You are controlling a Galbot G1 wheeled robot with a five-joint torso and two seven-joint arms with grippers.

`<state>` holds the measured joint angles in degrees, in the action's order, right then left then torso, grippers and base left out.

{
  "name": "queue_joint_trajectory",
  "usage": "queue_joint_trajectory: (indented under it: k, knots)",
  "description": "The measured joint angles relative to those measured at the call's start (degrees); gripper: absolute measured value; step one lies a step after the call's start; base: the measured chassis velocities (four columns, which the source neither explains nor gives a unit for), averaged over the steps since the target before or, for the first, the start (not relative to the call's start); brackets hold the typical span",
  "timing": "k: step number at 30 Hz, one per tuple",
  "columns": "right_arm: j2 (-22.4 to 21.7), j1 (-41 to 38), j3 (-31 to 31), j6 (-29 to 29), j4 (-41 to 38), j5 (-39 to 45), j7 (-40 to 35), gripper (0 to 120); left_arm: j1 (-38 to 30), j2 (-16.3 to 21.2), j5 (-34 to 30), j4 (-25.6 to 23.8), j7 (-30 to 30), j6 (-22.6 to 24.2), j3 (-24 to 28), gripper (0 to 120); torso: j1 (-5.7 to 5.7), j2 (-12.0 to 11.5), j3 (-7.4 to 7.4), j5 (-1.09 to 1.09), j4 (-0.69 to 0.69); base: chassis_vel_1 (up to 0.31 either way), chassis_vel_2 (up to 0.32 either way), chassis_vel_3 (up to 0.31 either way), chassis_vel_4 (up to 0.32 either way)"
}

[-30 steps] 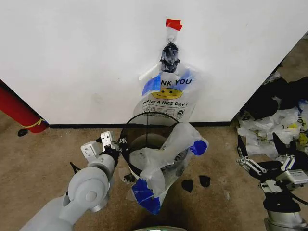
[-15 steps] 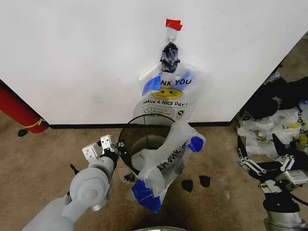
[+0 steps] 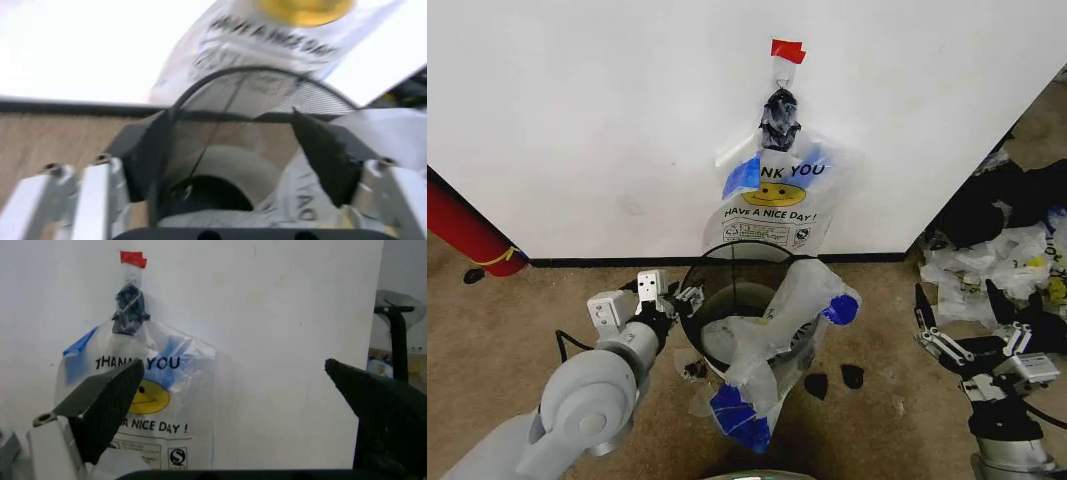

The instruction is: Pick up the garbage bag from the wall and place it over the trash bin.

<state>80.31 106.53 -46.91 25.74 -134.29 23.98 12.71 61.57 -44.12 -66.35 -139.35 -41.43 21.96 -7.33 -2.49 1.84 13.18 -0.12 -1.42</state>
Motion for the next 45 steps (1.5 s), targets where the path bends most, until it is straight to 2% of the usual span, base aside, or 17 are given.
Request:
queue_joint_trajectory:
  k: [3, 5, 6, 10, 11, 13, 14, 19, 20, 24, 28, 32, 34, 39, 41, 42, 45]
  knots:
    - [-0.6, 0.0, -0.5, -0.1, 0.0, 0.9, -0.1, 100, 1.1, 1.5, 2.4, -1.2, 5.1, -0.1, 0.0, 91, 0.0, 0.0, 0.0, 0.01, 0.02, 0.0, 0.0, 0.0, 0.0]
    - [-0.7, 0.0, -0.6, -0.1, 0.0, 1.2, -0.1, 100, 0.4, 2.2, 2.5, 0.1, 9.3, 0.4, 0.3, 98, 0.0, 0.0, 0.0, 0.0, 0.02, 0.0, 0.0, 0.0, 0.0]
    - [-0.7, 0.0, -0.6, -0.1, 0.0, 1.2, -0.1, 100, 0.4, 2.2, 2.5, 0.1, 9.3, 0.4, 0.3, 98, 0.0, 0.0, 0.0, 0.0, 0.02, 0.0, 0.0, 0.0, 0.0]
    - [-1.0, 0.0, -0.3, -0.1, 0.1, 1.3, 0.0, 100, -3.1, 4.7, 2.6, 4.3, 19.3, 1.2, 0.8, 100, 0.0, 0.0, 0.0, -0.01, -0.01, 0.0, 0.0, 0.0, 0.0]
    - [-0.9, 0.1, -0.3, -0.1, 0.0, 1.4, 0.1, 100, -4.9, 6.7, 5.1, 7.0, 23.0, 1.4, 1.5, 100, 0.0, 0.0, 0.0, 0.02, 0.01, 0.0, 0.0, 0.0, 0.0]
    - [-0.8, 0.2, -0.3, -0.1, -0.2, 1.5, 0.2, 100, -5.3, 7.1, 5.9, 7.7, 23.8, 1.4, 1.8, 100, 0.0, 0.0, 0.0, 0.02, 0.01, 0.0, 0.0, 0.0, 0.0]
    - [-0.5, 0.4, -0.4, -0.1, -0.6, 1.8, 0.3, 100, -7.1, 8.5, 8.3, 10.2, 25.8, 1.5, 2.6, 100, 0.0, 0.0, 0.0, -0.02, 0.0, 0.0, 0.0, 0.0, 0.0]
    - [0.0, 0.9, -1.0, 0.6, -0.1, 2.4, 0.7, 100, -12.3, 10.5, 8.2, 16.3, 31.6, 2.9, 3.6, 100, 0.0, 0.0, 0.0, 0.0, 0.0, 0.0, 0.0, 0.0, 0.0]
    - [0.0, 0.9, -1.0, 0.6, -0.1, 2.4, 0.7, 100, -12.3, 10.5, 8.2, 16.3, 31.6, 2.9, 3.6, 100, 0.0, 0.0, 0.0, 0.0, 0.0, 0.0, 0.0, 0.0, 0.0]
    - [0.3, 0.6, -0.6, 0.7, 0.1, 1.8, 1.0, 100, -16.1, 10.9, 4.6, 19.8, 36.2, 4.7, 4.7, 100, 0.0, 0.0, 0.0, -0.01, 0.01, 0.0, 0.0, 0.0, 0.0]
    - [0.5, 0.3, -0.3, 0.5, 0.1, 1.3, 1.0, 100, -19.1, 10.2, 2.2, 21.8, 38.0, 6.4, 6.5, 100, 0.0, 0.0, 0.0, 0.0, 0.02, 0.0, 0.0, 0.0, 0.0]
    - [0.7, 0.6, -0.2, 0.5, 0.0, 1.0, 1.1, 100, -25.2, 7.9, 1.3, 26.2, 38.8, 8.4, 9.7, 93, 0.0, 0.0, 0.0, 0.01, -0.01, 0.0, 0.0, 0.0, 0.0]
    - [0.8, 0.7, -0.3, 0.6, 0.0, 1.0, 1.2, 100, -25.8, 7.7, 1.1, 26.6, 38.9, 8.7, 10.0, 89, 0.0, 0.0, 0.0, 0.0, -0.01, 0.0, 0.0, 0.0, 0.0]
    - [0.8, 0.6, -1.2, 0.8, 0.2, 1.5, 1.1, 100, -27.8, 7.7, 1.0, 27.8, 40.6, 10.2, 11.3, 67, 0.0, 0.0, 0.0, 0.0, 0.01, 0.0, 0.0, 0.0, 0.0]
    - [0.7, 0.6, -1.2, 0.8, 0.2, 1.5, 1.1, 100, -28.2, 7.7, 1.0, 28.1, 40.9, 10.5, 11.7, 64, 0.0, 0.0, 0.0, 0.01, 0.01, 0.0, 0.0, 0.0, 0.0]
    - [0.7, 0.5, -1.2, 0.7, 0.2, 1.6, 1.1, 100, -28.9, 7.6, 1.1, 28.8, 41.3, 10.9, 12.4, 57, 0.0, 0.0, 0.0, 0.0, 0.01, 0.0, 0.0, 0.0, 0.0]
    - [0.7, 0.4, -1.1, 0.7, 0.2, 1.6, 1.0, 100, -30.0, 7.4, 1.8, 30.0, 42.3, 11.4, 13.6, 49, 0.0, 0.0, 0.0, 0.0, 0.01, 0.0, 0.0, 0.0, 0.0]
